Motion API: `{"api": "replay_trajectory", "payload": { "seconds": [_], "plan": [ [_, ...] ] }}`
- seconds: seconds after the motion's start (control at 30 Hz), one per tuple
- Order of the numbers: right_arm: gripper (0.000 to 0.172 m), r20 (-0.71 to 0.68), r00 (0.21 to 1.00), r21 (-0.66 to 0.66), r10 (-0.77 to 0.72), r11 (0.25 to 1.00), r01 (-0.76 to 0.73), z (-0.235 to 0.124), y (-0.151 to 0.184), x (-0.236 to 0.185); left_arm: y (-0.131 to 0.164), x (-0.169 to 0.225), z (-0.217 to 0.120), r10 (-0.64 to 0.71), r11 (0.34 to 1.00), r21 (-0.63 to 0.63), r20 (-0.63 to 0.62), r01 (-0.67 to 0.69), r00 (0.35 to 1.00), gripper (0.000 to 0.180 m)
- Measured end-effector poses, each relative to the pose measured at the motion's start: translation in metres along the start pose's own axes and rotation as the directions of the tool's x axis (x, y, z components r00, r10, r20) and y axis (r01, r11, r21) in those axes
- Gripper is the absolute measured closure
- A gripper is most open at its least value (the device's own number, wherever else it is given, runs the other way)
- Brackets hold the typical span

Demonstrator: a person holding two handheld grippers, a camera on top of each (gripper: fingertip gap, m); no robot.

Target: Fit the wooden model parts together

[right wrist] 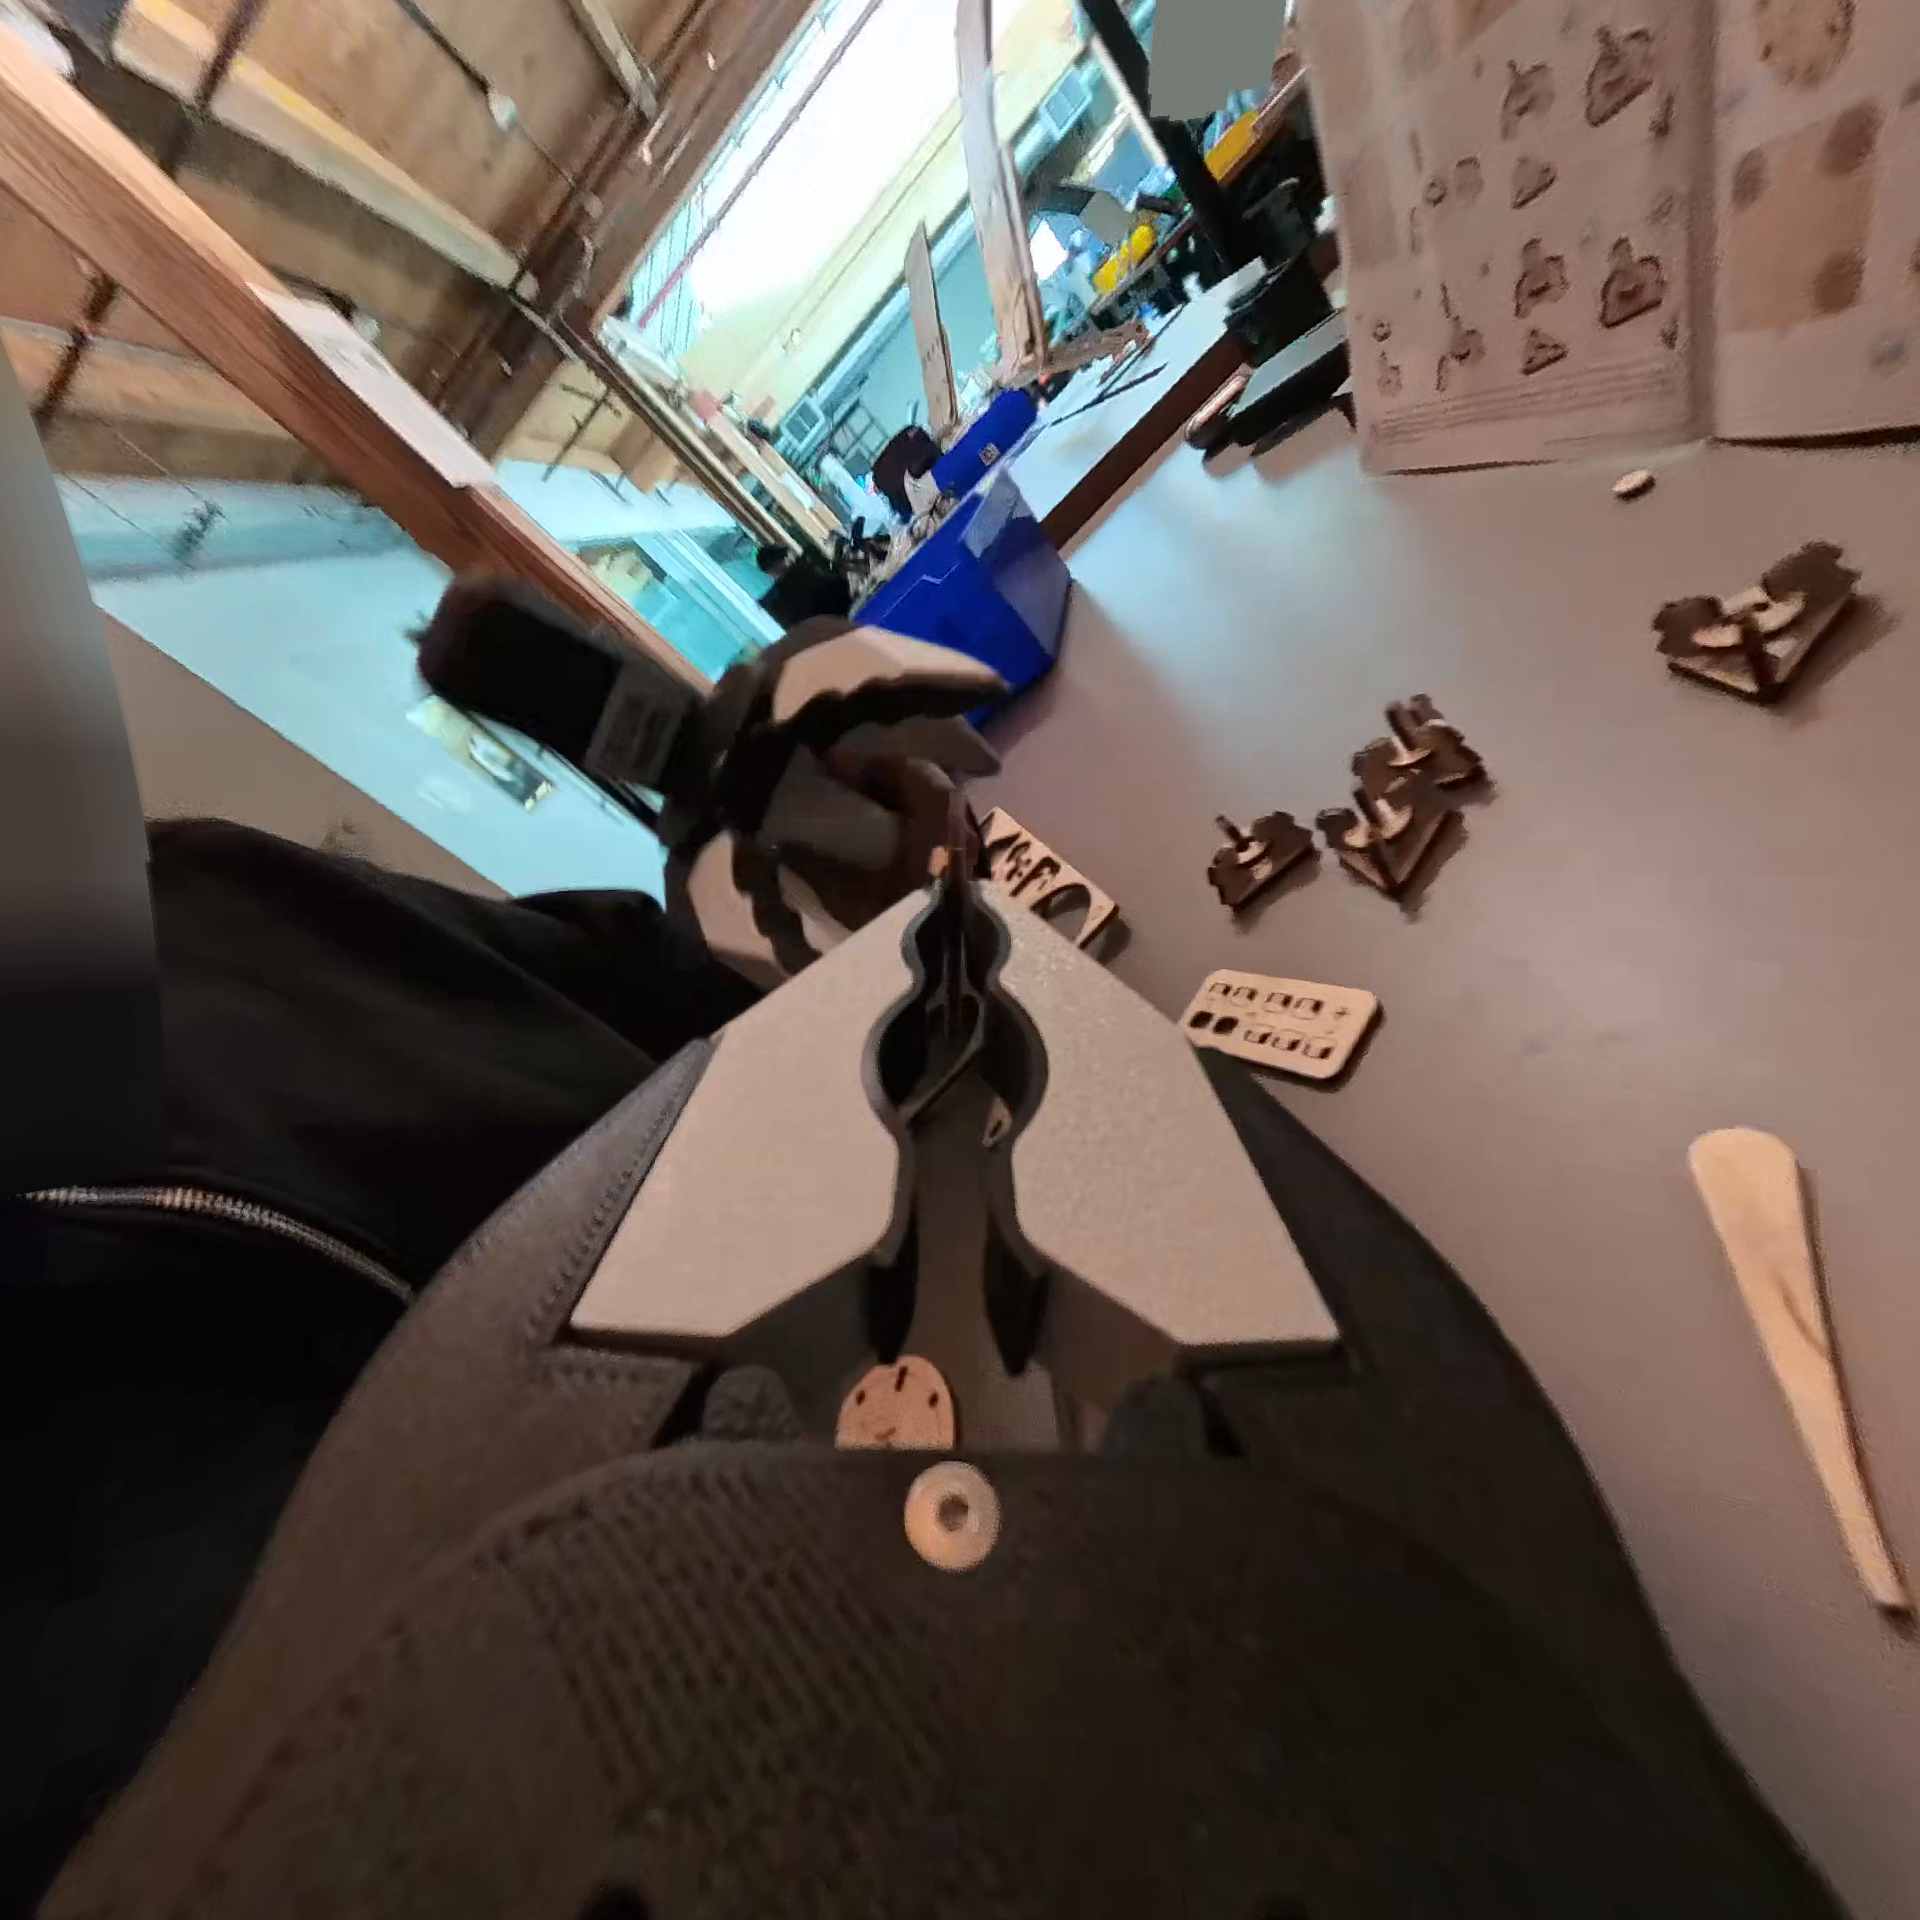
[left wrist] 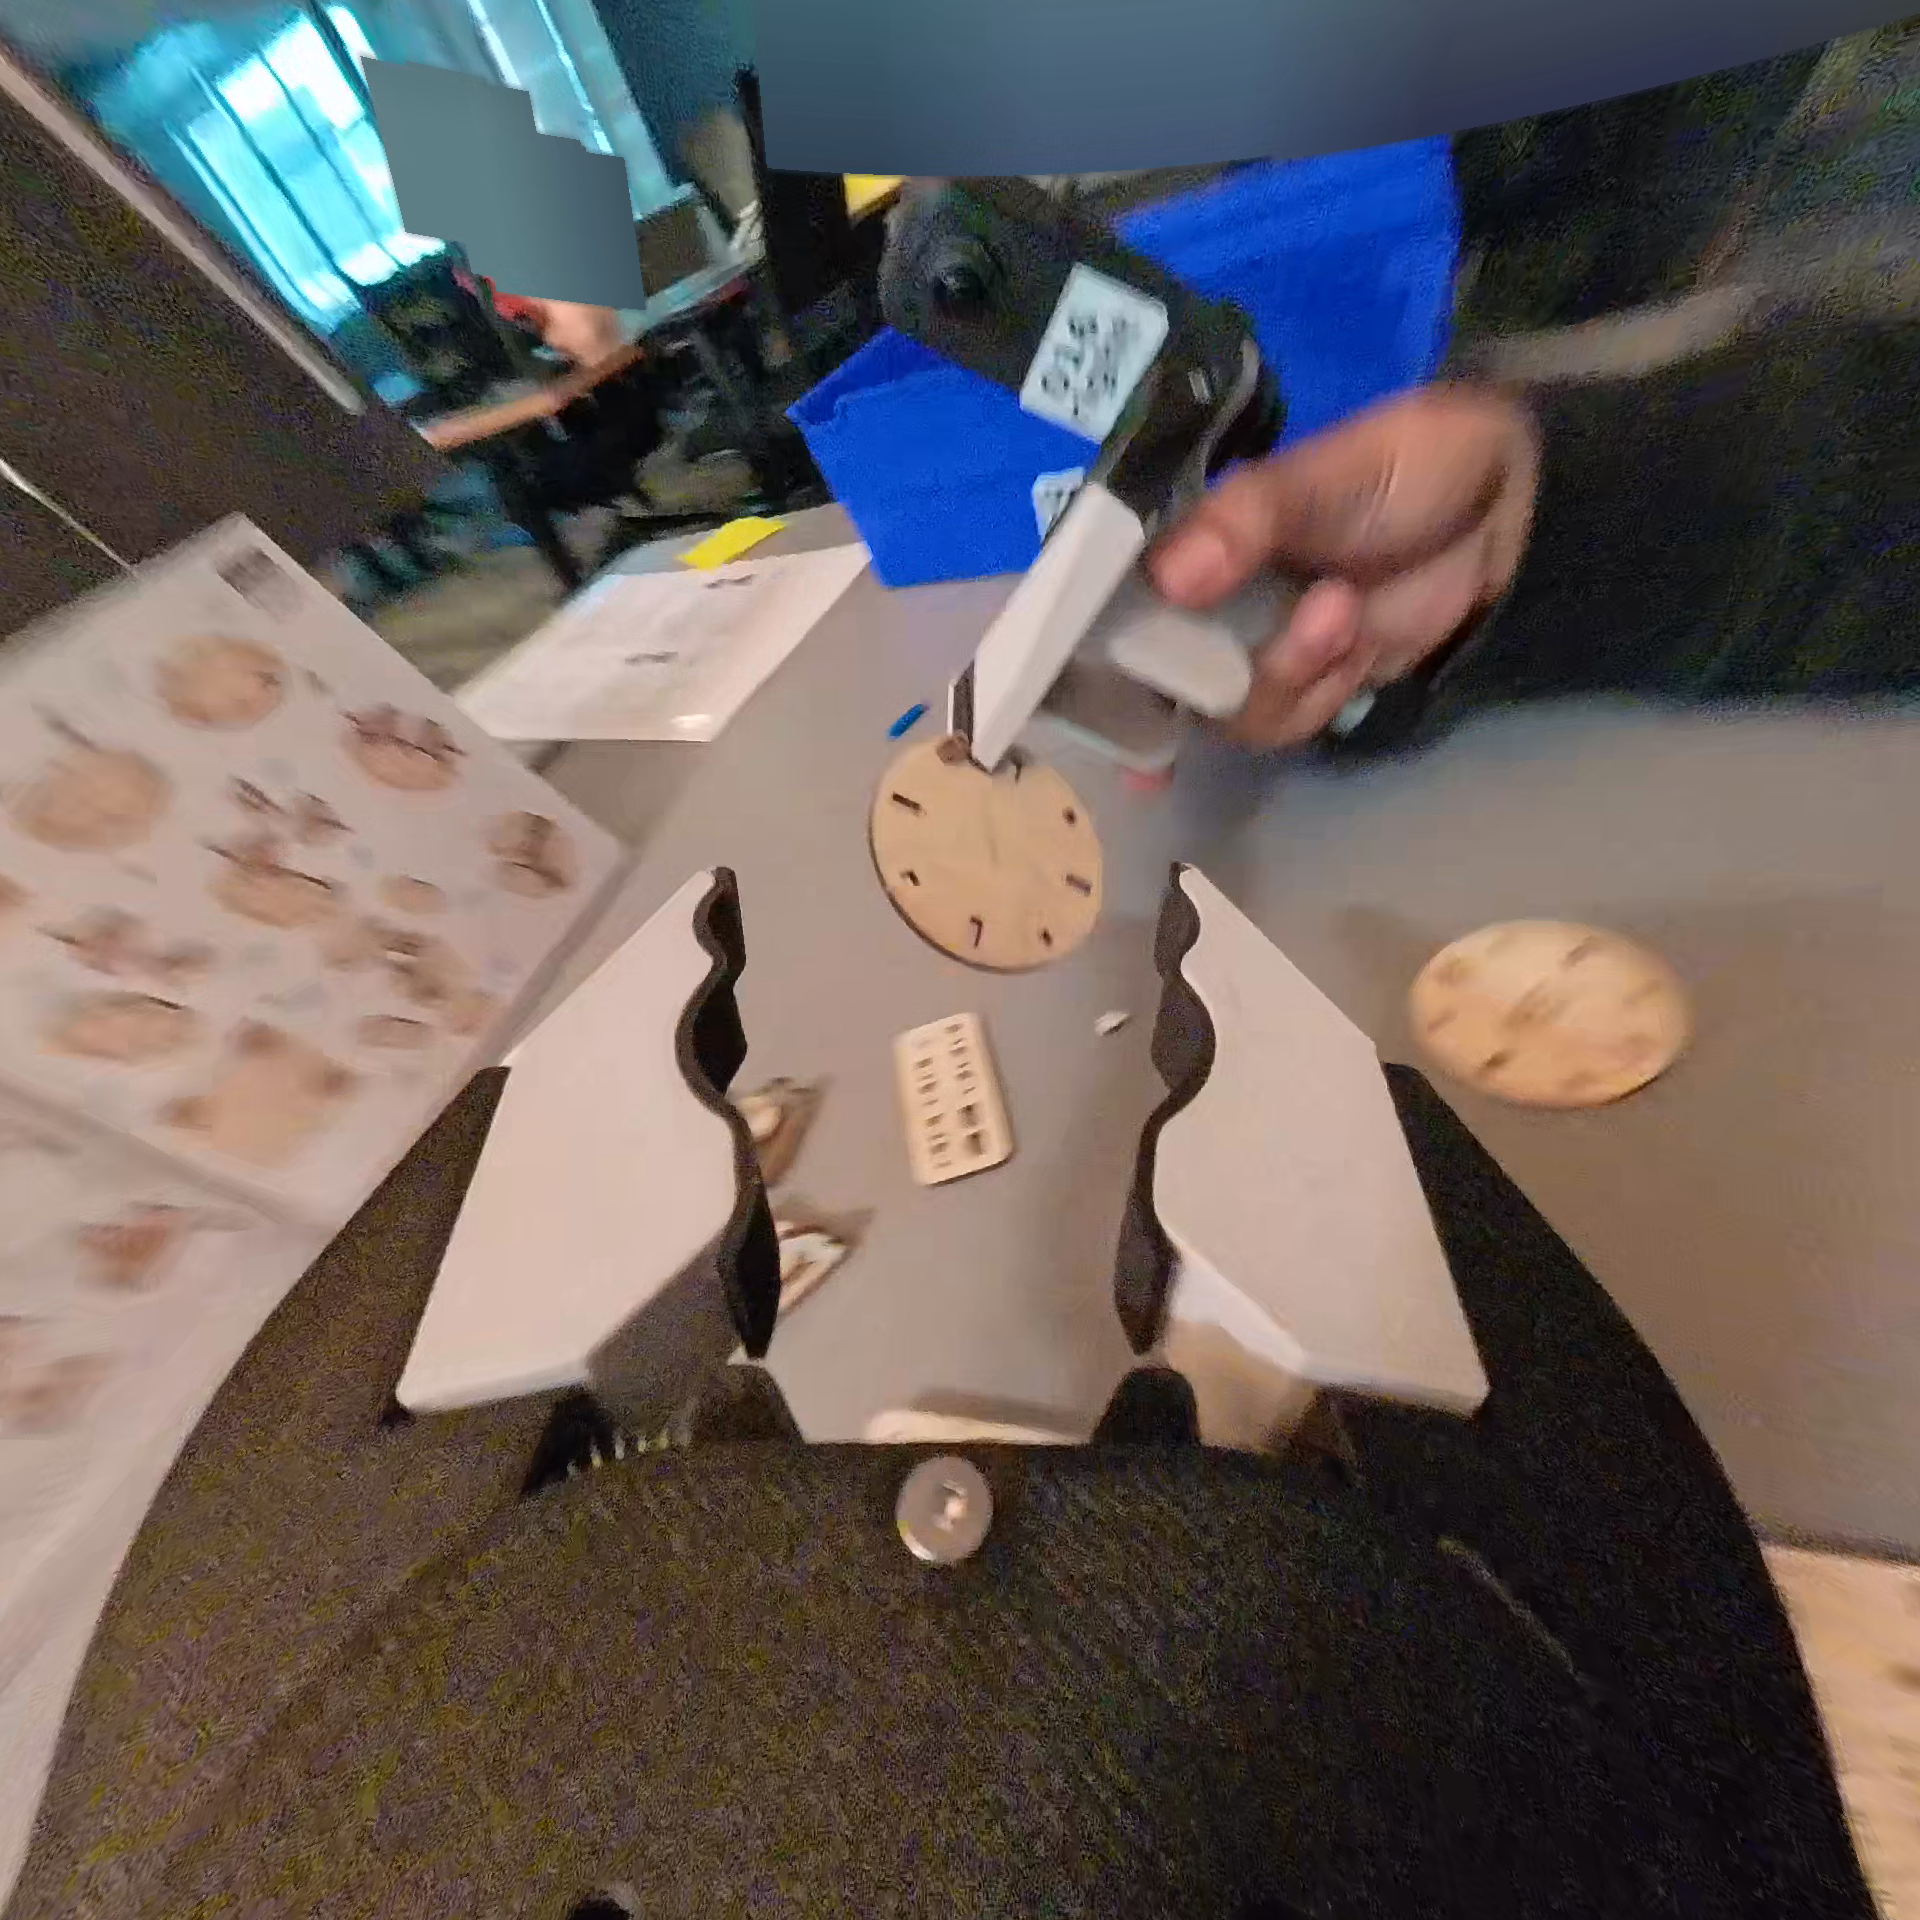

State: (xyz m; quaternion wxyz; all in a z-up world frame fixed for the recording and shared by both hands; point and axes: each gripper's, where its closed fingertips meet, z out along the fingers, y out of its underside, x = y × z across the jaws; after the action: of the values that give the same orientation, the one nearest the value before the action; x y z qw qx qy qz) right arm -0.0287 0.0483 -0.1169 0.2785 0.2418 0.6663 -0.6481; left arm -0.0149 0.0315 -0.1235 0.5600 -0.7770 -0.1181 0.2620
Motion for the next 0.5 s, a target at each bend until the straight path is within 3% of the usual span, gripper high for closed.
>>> {"api": "replay_trajectory", "payload": {
  "seconds": [0.07,0.13,0.2,0.27,0.33,0.43,0.5],
  "plan": [
    [0.172,0.022,0.999,-0.030,-0.041,0.999,0.042,0.004,0.004,-0.009,-0.006,0.002,-0.001,-0.295,0.951,0.044,-0.155,0.305,0.943,0.103],
    [0.172,0.040,0.997,-0.064,-0.071,0.995,0.073,0.009,0.010,-0.016,-0.012,0.008,-0.003,-0.522,0.828,0.008,-0.353,0.560,0.777,0.122],
    [0.172,0.043,0.995,-0.087,-0.094,0.991,0.097,0.011,0.014,-0.017,-0.016,0.013,-0.007,-0.641,0.700,-0.060,-0.494,0.712,0.588,0.147],
    [0.172,0.062,0.994,-0.093,-0.095,0.991,0.101,0.012,0.016,-0.020,-0.016,0.018,-0.009,-0.672,0.644,-0.111,-0.554,0.757,0.491,0.164],
    [0.172,0.085,0.991,-0.093,-0.100,0.990,0.108,0.013,0.016,-0.025,-0.013,0.023,-0.006,-0.679,0.649,-0.139,-0.549,0.748,0.488,0.177],
    [0.172,0.060,0.986,-0.089,-0.153,0.984,0.158,0.013,0.015,-0.023,-0.011,0.022,-0.004,-0.682,0.660,-0.146,-0.526,0.737,0.508,0.178],
    [0.170,-0.020,0.968,-0.066,-0.252,0.966,0.250,0.014,0.009,-0.017,-0.009,0.015,-0.003,-0.710,0.630,-0.135,-0.498,0.765,0.497,0.179]
  ]
}}
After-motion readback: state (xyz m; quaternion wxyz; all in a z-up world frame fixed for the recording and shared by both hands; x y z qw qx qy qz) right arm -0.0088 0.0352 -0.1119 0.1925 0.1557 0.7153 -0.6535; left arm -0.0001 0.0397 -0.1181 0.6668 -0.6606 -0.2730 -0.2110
